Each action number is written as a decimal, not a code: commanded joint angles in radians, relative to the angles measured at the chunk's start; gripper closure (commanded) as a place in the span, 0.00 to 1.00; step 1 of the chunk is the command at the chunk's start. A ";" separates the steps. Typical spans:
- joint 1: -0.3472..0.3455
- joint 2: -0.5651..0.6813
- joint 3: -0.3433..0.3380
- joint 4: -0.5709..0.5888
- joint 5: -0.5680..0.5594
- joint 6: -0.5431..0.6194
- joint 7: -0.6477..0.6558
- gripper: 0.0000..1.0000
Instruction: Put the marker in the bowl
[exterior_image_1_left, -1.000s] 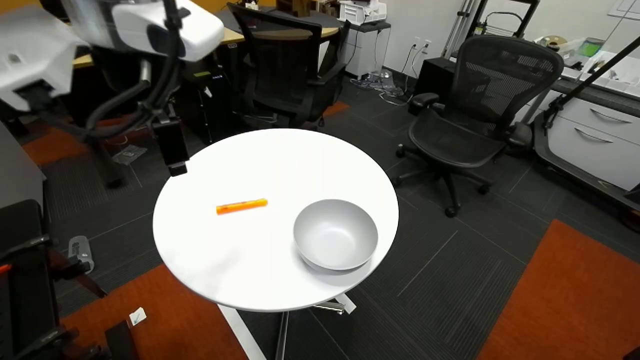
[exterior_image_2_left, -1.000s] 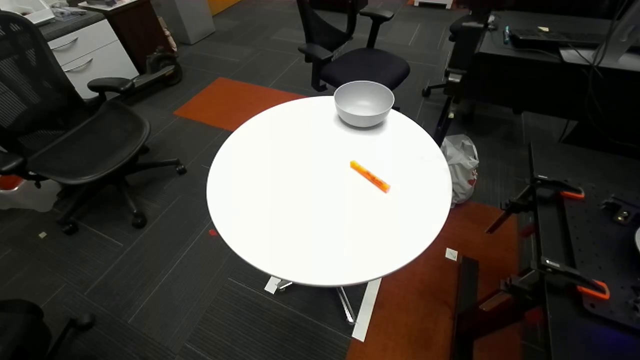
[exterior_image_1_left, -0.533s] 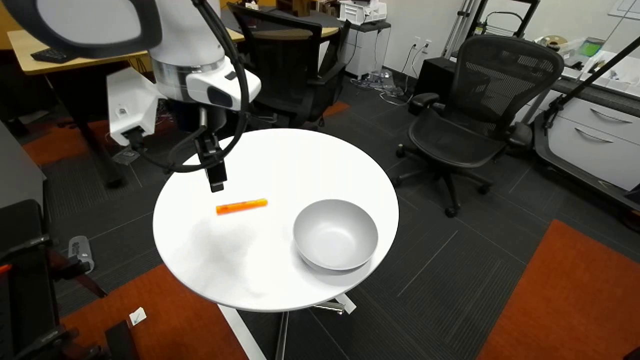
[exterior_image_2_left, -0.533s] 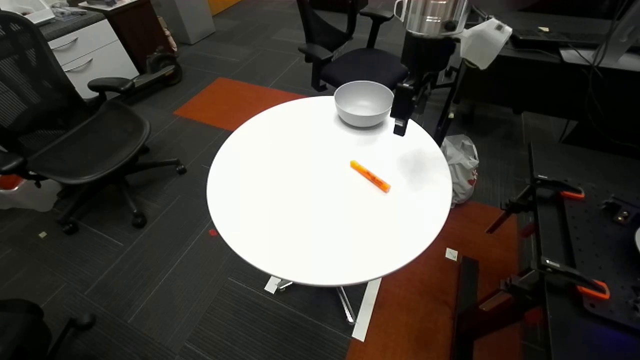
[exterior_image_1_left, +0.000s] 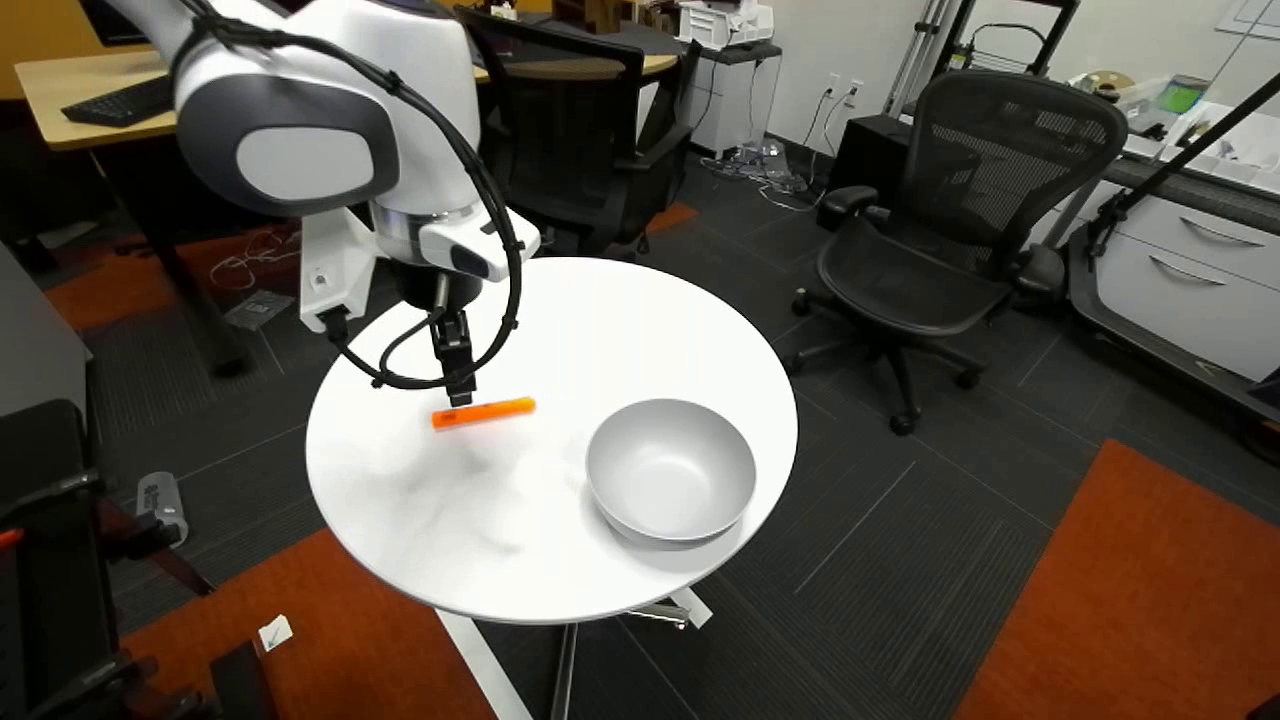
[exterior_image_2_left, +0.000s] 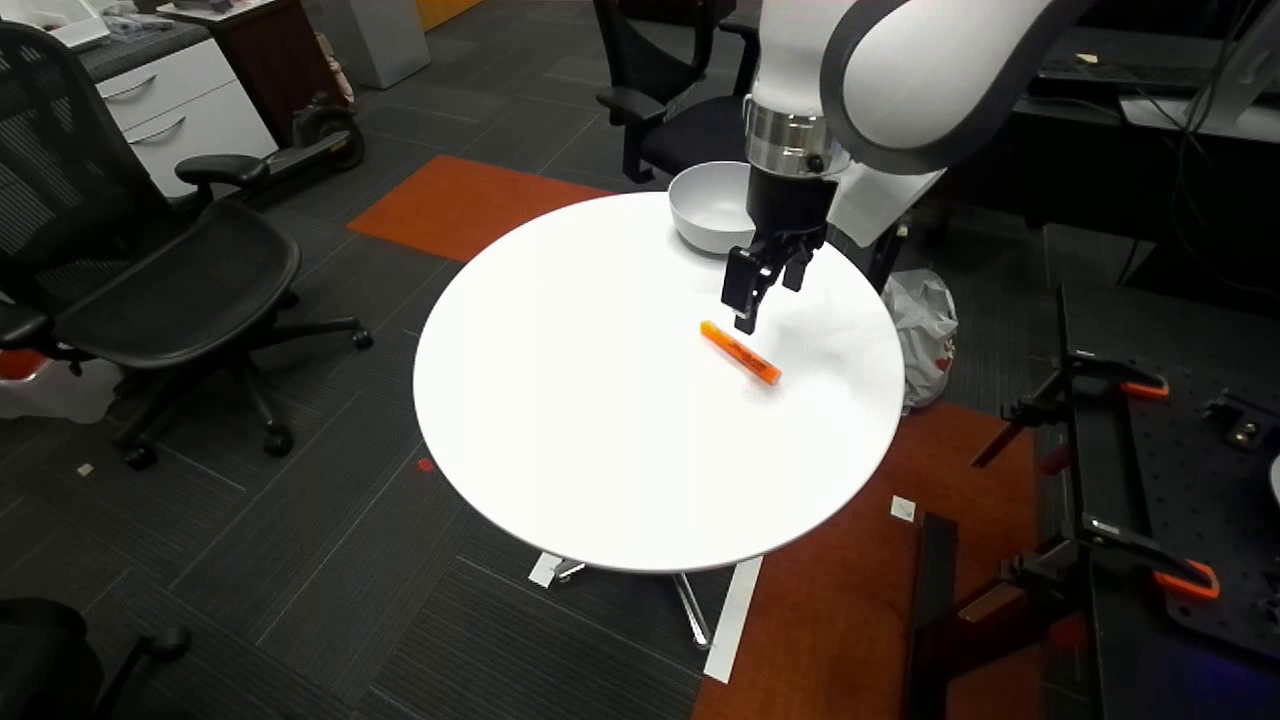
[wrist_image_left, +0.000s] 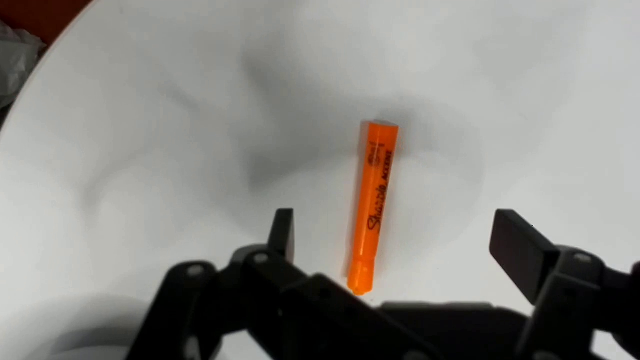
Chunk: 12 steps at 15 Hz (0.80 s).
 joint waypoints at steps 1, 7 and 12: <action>0.020 0.083 -0.007 0.055 -0.002 0.057 0.073 0.00; 0.037 0.179 -0.036 0.123 -0.009 0.104 0.150 0.00; 0.054 0.224 -0.068 0.165 -0.026 0.081 0.192 0.26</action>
